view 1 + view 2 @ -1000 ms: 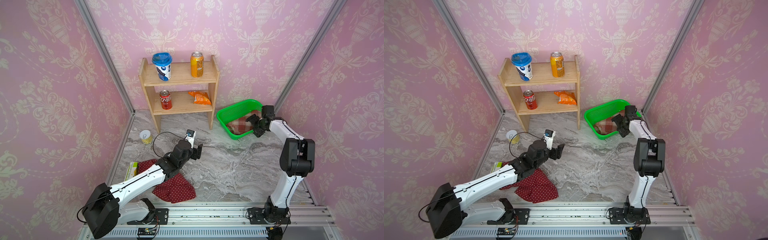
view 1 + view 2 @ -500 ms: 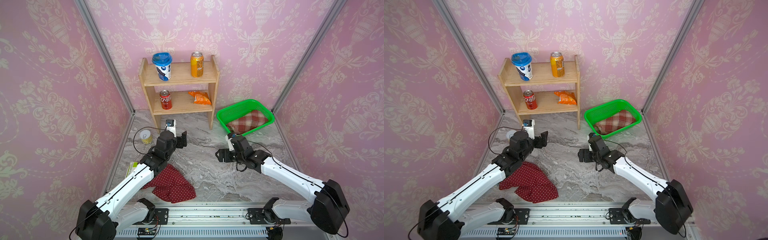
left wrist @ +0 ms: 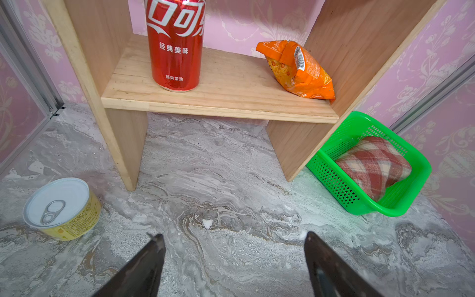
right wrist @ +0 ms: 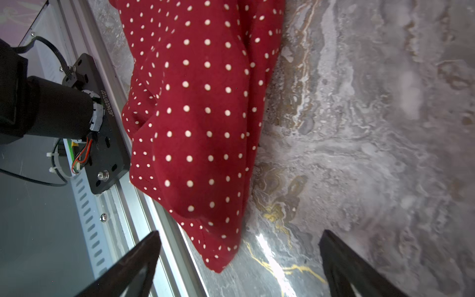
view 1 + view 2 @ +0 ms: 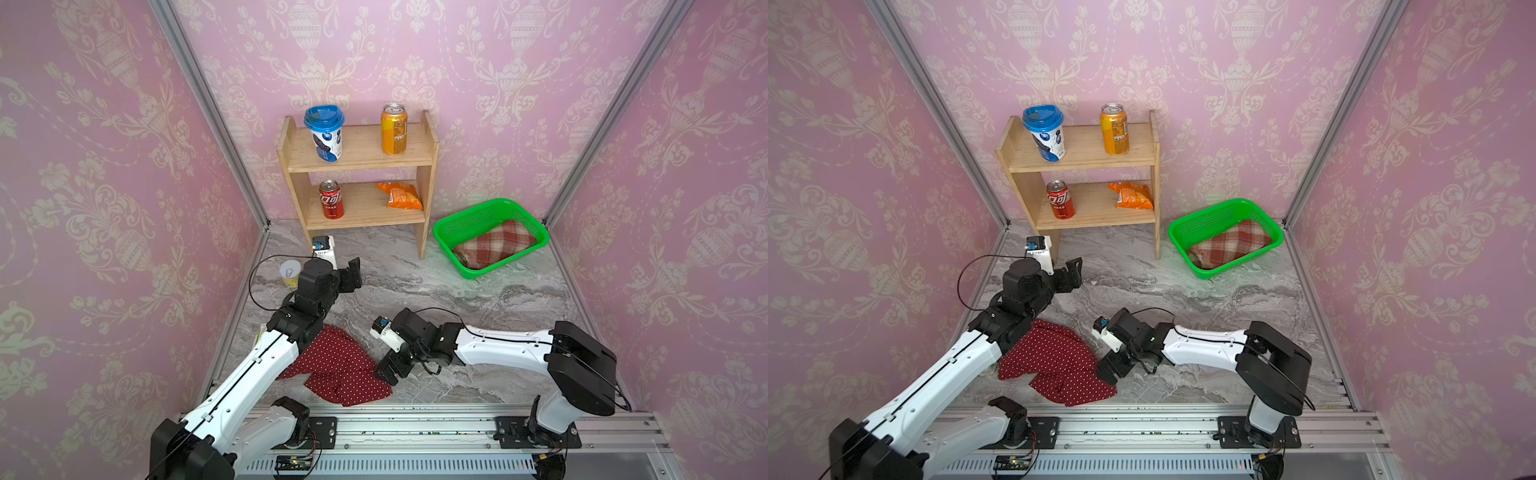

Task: Roll up the skirts
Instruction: Flatten out the skirt at the center of the board.

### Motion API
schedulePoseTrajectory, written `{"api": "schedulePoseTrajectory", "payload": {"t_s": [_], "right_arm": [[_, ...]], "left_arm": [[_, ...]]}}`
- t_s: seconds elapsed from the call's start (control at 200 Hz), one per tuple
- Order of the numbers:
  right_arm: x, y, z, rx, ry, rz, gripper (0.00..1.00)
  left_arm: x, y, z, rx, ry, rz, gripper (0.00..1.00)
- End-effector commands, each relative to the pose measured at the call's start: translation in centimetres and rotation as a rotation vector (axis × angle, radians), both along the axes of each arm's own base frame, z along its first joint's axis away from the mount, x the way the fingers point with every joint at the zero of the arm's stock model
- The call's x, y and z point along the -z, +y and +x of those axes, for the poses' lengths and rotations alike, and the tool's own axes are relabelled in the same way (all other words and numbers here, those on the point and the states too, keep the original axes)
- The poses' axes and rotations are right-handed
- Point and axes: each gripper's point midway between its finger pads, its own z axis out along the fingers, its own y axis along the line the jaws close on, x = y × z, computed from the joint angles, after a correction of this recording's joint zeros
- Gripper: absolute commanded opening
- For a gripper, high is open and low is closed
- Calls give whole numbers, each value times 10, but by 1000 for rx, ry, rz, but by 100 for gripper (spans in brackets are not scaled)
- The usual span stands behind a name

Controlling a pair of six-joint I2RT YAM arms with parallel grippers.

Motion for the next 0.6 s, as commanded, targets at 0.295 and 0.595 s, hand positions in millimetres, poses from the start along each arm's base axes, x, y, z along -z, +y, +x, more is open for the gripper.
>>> {"api": "schedulePoseTrajectory", "payload": {"t_s": [0.295, 0.595], "right_arm": [[23, 25, -10, -94, -22, -49, 21], [-35, -52, 75, 149, -91, -14, 0]], "left_arm": [[16, 13, -6, -17, 43, -31, 86], [30, 1, 5, 55, 95, 30, 86]]}}
